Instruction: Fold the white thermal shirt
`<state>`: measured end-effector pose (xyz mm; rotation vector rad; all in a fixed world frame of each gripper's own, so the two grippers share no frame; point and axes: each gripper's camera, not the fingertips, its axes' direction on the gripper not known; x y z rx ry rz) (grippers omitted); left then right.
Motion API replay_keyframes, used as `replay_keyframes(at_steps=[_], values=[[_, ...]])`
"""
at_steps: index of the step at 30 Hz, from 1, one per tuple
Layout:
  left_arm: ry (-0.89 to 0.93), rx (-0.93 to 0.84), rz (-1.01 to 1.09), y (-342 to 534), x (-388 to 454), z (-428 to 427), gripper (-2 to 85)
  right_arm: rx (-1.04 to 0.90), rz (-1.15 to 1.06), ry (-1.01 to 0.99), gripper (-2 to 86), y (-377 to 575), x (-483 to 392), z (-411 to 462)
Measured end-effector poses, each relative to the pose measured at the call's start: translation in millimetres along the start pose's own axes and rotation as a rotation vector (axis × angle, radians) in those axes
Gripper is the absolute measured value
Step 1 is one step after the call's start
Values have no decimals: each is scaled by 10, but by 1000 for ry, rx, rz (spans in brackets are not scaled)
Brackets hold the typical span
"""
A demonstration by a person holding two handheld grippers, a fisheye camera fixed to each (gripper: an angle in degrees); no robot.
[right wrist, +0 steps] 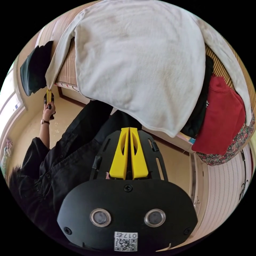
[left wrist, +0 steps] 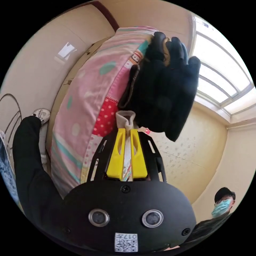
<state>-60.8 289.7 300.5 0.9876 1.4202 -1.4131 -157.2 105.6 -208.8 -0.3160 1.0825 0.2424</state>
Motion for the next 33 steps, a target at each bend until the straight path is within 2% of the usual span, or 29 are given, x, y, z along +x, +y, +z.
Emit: replay_keyframes(at_steps=[3, 6, 9, 11, 13, 15, 17, 20, 21, 24, 26, 29, 33], values=[[-38, -50, 253, 280, 852, 8, 39, 19, 8, -38, 3, 47, 121, 21], [2, -59, 513, 702, 1782, 268, 39, 55, 4, -108, 3, 107, 221, 46], [45, -166, 743, 1288, 2557, 1017, 39, 79, 6, -171, 4, 200, 331, 109], [125, -346, 924, 1915, 2960, 1865, 39, 106, 14, -220, 4, 327, 445, 155], [127, -476, 1026, 2499, 3067, 2507, 41, 131, 32, -255, 4, 448, 566, 190], [94, -638, 1104, 3111, 2983, 3114, 47, 149, 58, -291, 5, 573, 712, 234], [-30, -886, 1164, 3854, 2570, 3769, 74, 173, 90, -339, 5, 741, 932, 296], [-127, -1081, 1176, 4266, 1995, 3895, 87, 205, 145, -380, 9, 938, 1233, 358], [-148, -1088, 1180, 4269, 1900, 3838, 88, 215, 154, -386, 10, 975, 1291, 367], [-370, -1080, 1170, 4015, 1388, 3472, 98, 270, 199, -383, 23, 1109, 1543, 418], [-664, -1014, 1078, 3597, 932, 3123, 112, 334, 238, -338, 50, 1136, 1670, 447], [-928, -946, 959, 3185, 494, 2757, 123, 429, 257, -311, 83, 1070, 1728, 454], [-1093, -1063, 883, 3160, 70, 2764, 103, 415, 282, -232, 74, 855, 1713, 615]])
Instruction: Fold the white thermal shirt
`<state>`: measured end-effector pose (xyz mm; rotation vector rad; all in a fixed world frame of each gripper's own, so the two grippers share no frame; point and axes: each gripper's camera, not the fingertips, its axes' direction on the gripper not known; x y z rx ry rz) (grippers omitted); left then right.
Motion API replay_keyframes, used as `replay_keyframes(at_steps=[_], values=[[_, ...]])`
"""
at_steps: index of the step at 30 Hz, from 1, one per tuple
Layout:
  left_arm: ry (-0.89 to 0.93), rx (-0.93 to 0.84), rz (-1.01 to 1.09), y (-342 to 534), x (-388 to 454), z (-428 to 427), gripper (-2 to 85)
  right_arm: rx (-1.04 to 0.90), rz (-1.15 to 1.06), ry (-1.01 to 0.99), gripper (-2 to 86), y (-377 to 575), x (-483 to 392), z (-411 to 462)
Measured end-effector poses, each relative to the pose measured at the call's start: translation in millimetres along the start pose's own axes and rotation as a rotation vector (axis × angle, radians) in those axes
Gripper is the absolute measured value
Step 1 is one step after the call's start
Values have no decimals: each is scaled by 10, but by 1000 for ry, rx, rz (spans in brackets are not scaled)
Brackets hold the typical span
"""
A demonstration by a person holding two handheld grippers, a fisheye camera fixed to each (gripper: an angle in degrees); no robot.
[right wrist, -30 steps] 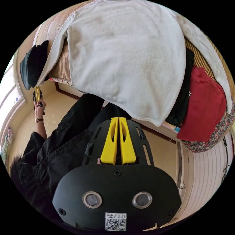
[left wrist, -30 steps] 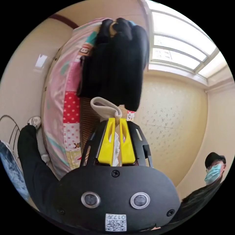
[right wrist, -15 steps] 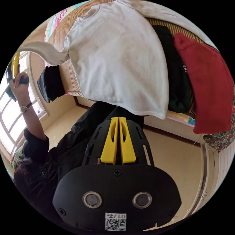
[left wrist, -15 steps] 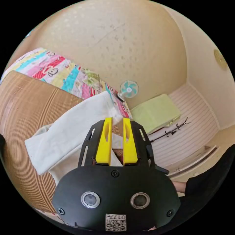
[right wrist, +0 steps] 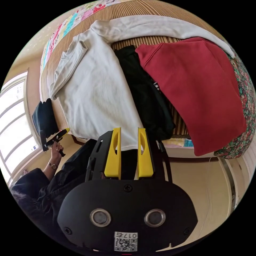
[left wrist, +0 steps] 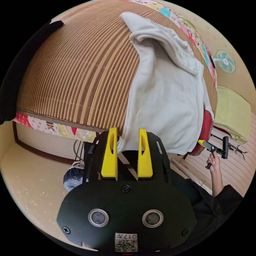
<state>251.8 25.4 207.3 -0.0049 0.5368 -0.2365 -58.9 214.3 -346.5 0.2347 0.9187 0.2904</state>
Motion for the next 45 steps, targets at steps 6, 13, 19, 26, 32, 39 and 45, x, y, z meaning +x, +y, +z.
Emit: replay_keyframes(at_steps=[6, 13, 19, 26, 32, 39, 45], values=[[-60, -29, 6, 19, 65, -228, 15, -159, -118, 230, 14, 361, -139, 431], [-41, 25, -145, 313, -233, -406, 8, -70, -209, 166, 28, 488, -306, 13], [59, 61, -194, 427, -273, -490, 13, 160, -376, -86, 93, -843, -940, -518], [48, 167, -212, 734, -174, -878, -8, 195, -311, 6, 101, -2285, -1414, -308], [55, 193, -227, 681, -97, -1044, -9, 334, -322, 105, 40, -1946, -1476, -455], [79, 220, -140, 302, 161, -1137, 0, 491, -282, 78, 44, -1809, -1171, -820], [61, 194, 2, -86, 577, -1259, 16, 458, -69, -123, 94, -1719, -285, -909]])
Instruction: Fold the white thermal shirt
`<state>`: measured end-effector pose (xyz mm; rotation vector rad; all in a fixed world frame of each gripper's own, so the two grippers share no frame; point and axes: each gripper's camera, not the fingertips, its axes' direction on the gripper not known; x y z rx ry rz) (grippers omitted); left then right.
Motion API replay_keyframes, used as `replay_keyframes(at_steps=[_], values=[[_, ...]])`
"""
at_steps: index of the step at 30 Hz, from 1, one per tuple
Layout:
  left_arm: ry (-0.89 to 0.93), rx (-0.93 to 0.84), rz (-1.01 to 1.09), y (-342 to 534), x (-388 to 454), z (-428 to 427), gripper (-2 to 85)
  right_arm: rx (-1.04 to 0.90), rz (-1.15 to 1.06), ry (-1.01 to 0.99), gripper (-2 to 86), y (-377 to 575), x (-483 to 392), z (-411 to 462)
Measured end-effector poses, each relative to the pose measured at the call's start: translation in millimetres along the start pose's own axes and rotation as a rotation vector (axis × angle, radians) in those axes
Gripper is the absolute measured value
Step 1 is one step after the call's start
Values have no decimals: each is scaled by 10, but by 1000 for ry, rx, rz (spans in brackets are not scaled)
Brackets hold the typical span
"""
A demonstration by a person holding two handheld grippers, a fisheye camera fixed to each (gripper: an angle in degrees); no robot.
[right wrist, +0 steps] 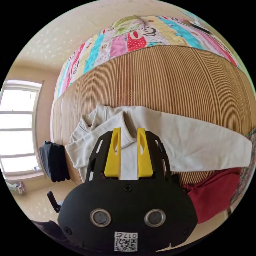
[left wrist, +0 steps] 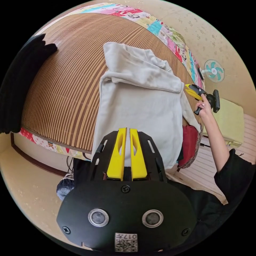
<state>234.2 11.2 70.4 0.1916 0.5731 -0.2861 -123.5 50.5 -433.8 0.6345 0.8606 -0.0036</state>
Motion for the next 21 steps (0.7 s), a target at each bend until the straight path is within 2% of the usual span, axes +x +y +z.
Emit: replay_keyframes(at_steps=[3, 7, 11, 16, 19, 21], values=[[-5, -40, 43, -62, 121, 4, 17, 140, 247, -100, 93, 412, 885, -513], [-27, -90, 64, -72, 157, 9, 13, 379, 562, 1, 96, 1058, 2174, -1303], [-54, -131, 67, -73, 133, 50, 6, 418, 763, 53, 110, 1326, 3135, -1632], [-50, -178, 35, -108, 65, 131, -1, 367, 769, -11, 89, 1110, 3526, -1416], [-47, -176, 17, -109, 21, 83, -1, 418, 767, 34, 51, 1009, 3328, -1449], [-36, -169, 10, -99, -11, 29, 1, 508, 647, 18, 45, 909, 2932, -1580]])
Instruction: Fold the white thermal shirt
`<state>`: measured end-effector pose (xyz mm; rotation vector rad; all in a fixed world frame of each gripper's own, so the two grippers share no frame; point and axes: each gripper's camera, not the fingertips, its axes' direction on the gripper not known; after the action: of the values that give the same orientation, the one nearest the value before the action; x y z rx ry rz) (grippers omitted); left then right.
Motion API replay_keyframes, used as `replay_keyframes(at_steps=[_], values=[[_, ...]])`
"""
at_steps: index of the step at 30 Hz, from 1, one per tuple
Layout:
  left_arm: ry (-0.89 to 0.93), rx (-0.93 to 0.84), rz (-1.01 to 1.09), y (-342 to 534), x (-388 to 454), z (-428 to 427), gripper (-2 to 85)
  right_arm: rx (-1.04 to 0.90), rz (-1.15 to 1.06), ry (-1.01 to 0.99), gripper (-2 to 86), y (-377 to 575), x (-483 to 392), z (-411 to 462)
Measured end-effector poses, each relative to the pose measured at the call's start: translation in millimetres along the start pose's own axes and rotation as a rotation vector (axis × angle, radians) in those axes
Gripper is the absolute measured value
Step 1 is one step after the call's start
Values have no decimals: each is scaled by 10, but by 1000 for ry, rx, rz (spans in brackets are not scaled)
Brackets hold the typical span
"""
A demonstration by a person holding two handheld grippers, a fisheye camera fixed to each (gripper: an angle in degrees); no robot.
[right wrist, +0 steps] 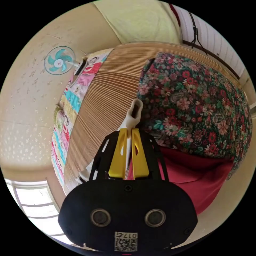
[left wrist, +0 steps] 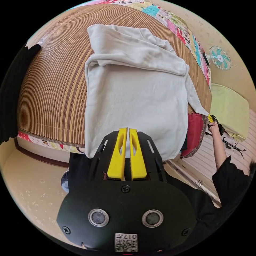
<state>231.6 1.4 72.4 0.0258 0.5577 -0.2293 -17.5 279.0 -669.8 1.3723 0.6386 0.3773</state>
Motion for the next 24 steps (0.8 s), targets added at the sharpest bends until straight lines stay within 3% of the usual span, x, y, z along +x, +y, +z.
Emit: replay_keyframes(at_steps=[6, 8, 11, 13, 16, 17, 19, 24], values=[[15, 66, -26, 146, -191, -240, 28, 16, -549, -398, 39, 1070, -2213, -285], [36, 101, -61, 266, -344, -326, 39, -101, -696, -567, 39, 1802, -3003, -117], [62, 137, -115, 436, -589, -407, 48, -345, -854, -657, 41, 2860, -3661, 448], [75, 159, -147, 536, -762, -448, 54, -508, -958, -580, 45, 3526, -3831, 935], [97, 173, -174, 664, -1063, -488, 70, -770, -1143, -312, 62, 4389, -3694, 1661], [102, 163, -165, 698, -1182, -489, 79, -850, -1179, -339, 70, 4483, -3548, 1699], [105, 139, -126, 737, -1344, -477, 99, -847, -1208, -359, 77, 4392, -3294, 1530], [62, -47, 60, 689, -1701, -239, 131, -818, -1166, -89, 93, 3659, -2364, 1008]])
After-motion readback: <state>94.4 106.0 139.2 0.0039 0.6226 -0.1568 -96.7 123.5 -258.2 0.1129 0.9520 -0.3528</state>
